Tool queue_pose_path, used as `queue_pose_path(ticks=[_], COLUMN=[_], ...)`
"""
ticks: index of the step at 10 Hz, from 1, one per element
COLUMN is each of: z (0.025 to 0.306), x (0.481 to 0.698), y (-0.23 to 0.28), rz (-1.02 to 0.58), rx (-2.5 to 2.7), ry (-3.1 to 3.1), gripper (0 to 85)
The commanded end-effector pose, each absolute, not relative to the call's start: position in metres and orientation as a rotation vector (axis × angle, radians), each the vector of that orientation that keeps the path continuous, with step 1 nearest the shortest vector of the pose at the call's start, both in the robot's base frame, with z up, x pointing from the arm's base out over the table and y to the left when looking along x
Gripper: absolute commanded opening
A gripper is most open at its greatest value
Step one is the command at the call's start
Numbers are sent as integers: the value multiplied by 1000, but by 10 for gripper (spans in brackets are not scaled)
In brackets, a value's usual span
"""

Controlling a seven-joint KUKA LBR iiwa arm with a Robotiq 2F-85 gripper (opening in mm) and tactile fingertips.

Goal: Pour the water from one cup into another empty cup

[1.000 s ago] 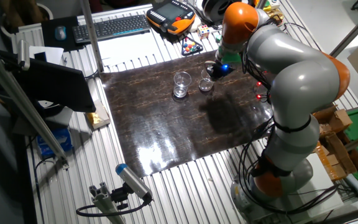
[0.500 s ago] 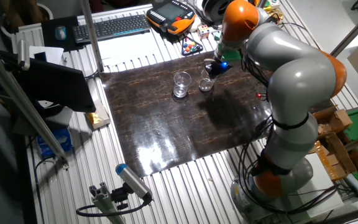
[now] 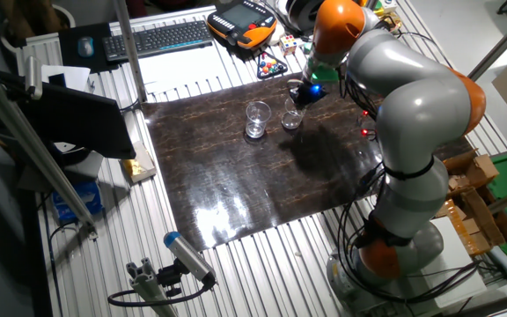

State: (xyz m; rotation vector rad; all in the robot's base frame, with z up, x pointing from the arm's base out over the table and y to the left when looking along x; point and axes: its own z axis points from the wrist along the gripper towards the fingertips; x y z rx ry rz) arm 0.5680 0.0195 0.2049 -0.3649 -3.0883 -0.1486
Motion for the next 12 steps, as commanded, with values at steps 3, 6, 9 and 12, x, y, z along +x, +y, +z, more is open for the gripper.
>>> queue_pose_path(ticks=[3, 6, 9, 12], z=[205, 206, 206, 206], x=[568, 568, 569, 570], y=[18, 18, 16, 15], rz=[-146, -171, -173, -186], rx=[-421, -598, -948, -973], ry=[-3072, -3010, -2876, -2874], gripper=[7, 7, 7, 7])
